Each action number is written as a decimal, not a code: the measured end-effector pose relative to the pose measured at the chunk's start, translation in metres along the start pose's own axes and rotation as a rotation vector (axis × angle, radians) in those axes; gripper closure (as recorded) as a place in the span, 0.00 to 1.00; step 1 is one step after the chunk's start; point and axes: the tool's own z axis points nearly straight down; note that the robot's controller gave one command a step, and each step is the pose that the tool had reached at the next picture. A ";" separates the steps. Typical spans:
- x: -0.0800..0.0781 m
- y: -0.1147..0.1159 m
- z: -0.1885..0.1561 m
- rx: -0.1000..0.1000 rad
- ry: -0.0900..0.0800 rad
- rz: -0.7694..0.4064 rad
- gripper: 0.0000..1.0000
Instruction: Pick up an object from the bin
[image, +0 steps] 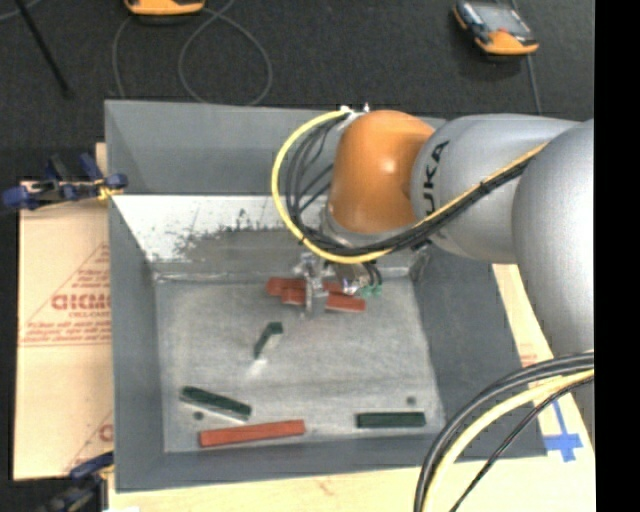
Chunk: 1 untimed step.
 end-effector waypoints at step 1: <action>-0.002 0.000 -0.018 0.000 0.000 0.002 1.00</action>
Offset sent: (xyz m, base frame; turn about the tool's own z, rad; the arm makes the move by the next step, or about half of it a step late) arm 0.0000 -0.0001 0.0159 0.0000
